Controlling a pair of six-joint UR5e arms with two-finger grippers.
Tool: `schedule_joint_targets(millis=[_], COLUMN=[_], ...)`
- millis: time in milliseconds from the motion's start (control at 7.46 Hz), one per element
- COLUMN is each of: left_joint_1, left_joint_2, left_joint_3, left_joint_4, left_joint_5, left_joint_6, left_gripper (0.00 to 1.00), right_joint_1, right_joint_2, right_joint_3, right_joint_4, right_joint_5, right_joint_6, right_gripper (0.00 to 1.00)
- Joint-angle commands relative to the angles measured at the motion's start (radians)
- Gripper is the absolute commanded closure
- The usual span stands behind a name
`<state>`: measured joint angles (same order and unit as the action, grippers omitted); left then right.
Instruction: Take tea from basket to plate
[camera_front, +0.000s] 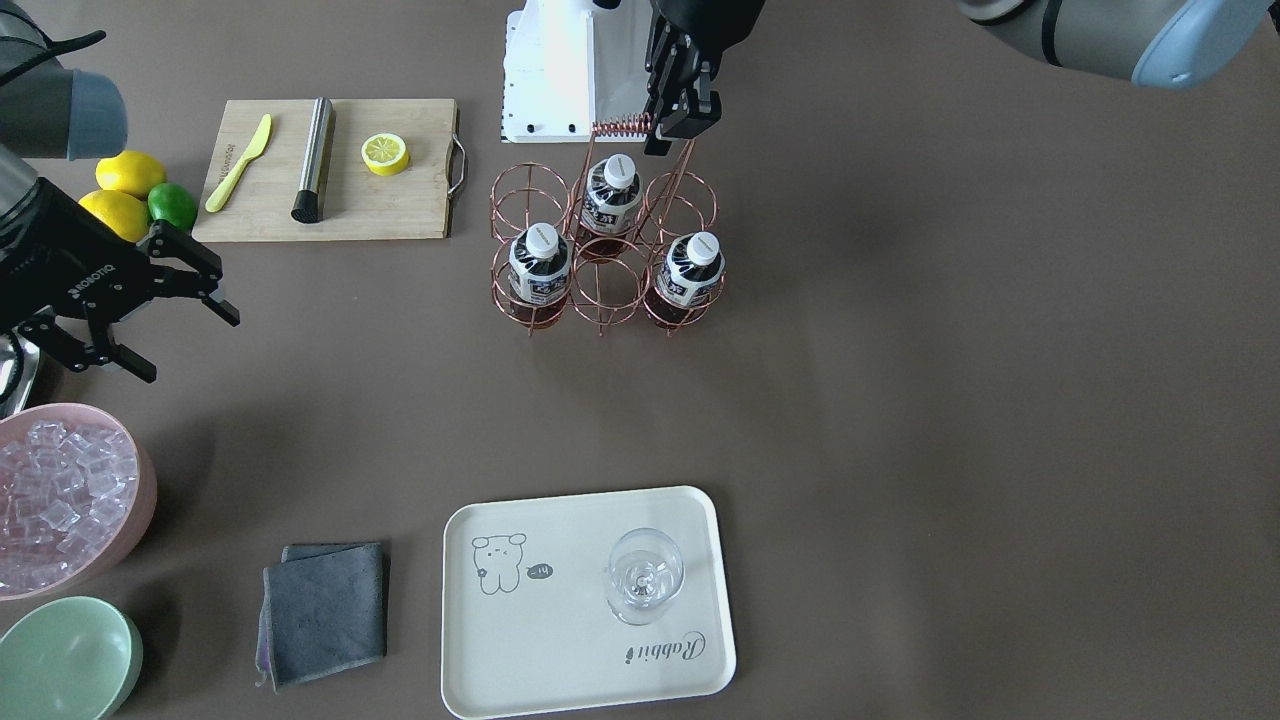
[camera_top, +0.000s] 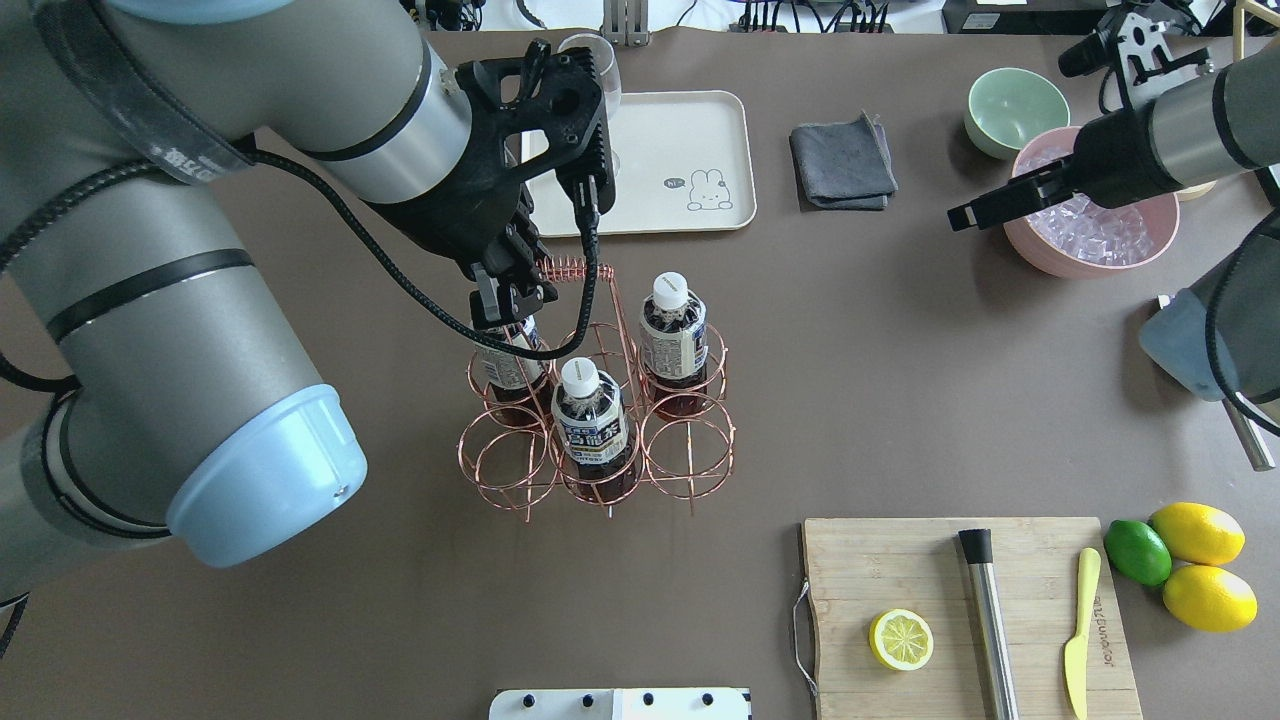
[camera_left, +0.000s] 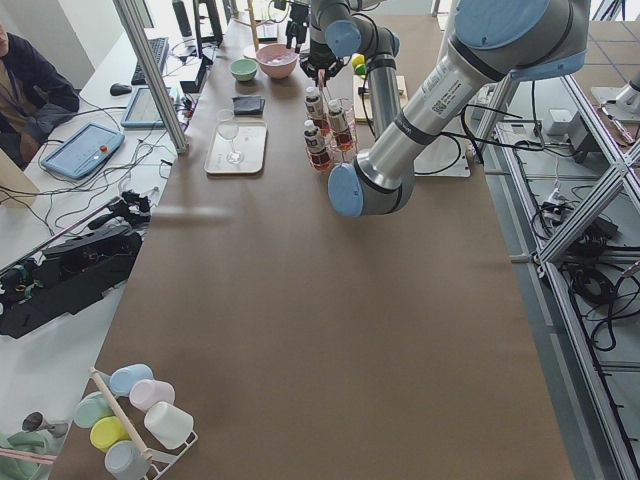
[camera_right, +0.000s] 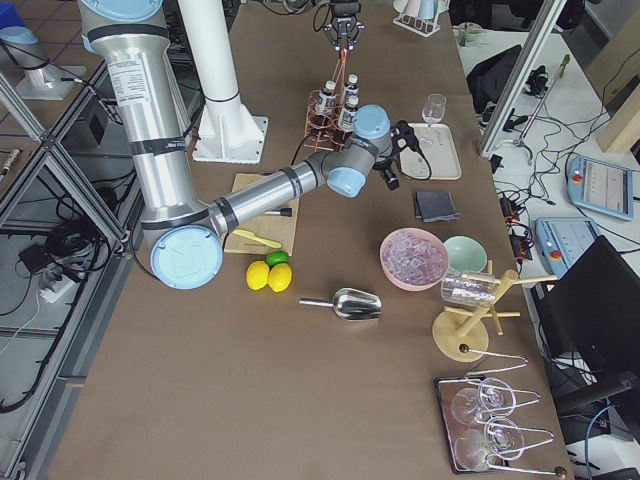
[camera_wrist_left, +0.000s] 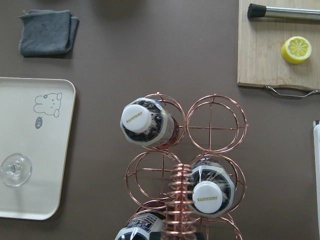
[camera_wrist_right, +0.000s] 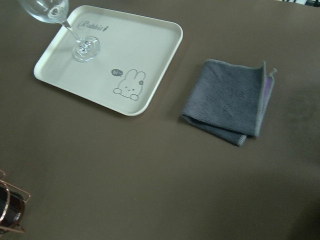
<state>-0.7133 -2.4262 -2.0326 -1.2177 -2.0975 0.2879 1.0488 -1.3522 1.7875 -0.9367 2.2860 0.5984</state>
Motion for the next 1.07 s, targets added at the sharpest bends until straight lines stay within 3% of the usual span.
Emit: schedule_joint_targets(millis=[0, 134, 402, 536, 670, 938], left_joint_1=[0.031, 0.034, 0.034, 0.034, 0.034, 0.034], left_joint_2=[-0.004, -0.002, 0.001, 0.002, 0.004, 0.004], left_joint_3=[0.031, 0.032, 0.034, 0.035, 0.035, 0.034], left_joint_4=[-0.036, -0.036, -0.036, -0.036, -0.036, -0.036], left_joint_5=[0.030, 0.039, 0.040, 0.040, 0.039, 0.039], left_joint_6=[-0.036, -0.036, -0.035, -0.035, -0.033, -0.033], left_gripper=[1.00, 1.00, 1.00, 1.00, 1.00, 1.00], right_joint_1=[-0.061, -0.073, -0.213, -0.255, -0.268, -0.269], right_joint_2=[0.135, 0.134, 0.093, 0.075, 0.077, 0.091], right_joint_3=[0.006, 0.009, -0.025, -0.064, -0.095, -0.091], right_joint_4=[0.015, 0.072, 0.406, 0.518, 0.618, 0.651], right_joint_5=[-0.034, -0.052, -0.292, -0.369, -0.393, -0.414], right_joint_6=[-0.123, -0.197, -0.194, -0.200, -0.194, -0.124], right_gripper=[0.00, 0.00, 0.00, 0.00, 0.00, 0.00])
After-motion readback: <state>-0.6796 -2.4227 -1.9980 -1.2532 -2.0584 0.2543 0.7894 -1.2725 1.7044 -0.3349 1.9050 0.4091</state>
